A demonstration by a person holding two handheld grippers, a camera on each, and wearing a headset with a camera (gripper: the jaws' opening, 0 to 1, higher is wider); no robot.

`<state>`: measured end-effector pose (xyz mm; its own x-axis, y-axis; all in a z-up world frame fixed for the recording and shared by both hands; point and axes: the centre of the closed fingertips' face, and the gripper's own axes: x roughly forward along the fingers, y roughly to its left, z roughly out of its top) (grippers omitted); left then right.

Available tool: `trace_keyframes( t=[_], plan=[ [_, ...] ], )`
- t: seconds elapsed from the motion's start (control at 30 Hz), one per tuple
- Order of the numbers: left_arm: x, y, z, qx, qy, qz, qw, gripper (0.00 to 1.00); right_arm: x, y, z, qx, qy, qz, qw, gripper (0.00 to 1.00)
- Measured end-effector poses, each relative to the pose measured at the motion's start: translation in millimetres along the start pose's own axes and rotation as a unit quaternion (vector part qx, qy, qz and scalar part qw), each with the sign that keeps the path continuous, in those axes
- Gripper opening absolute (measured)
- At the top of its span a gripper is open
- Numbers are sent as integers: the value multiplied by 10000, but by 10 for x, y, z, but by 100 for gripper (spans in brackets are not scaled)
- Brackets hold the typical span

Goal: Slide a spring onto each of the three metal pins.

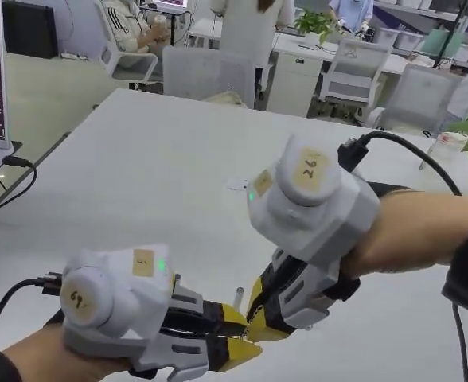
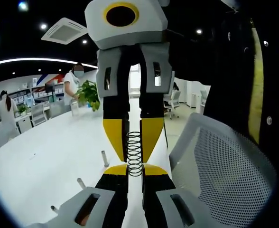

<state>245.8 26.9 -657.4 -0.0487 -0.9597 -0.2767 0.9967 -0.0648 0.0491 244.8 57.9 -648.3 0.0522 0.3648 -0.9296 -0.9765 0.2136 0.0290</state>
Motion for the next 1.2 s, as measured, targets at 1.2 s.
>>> trace_keyframes(
  t=[1.2],
  plan=[
    [-426,317,-140,-492,-140,666,9965,19,-359,-497,-595,722,207,-547,9957,8]
  ],
)
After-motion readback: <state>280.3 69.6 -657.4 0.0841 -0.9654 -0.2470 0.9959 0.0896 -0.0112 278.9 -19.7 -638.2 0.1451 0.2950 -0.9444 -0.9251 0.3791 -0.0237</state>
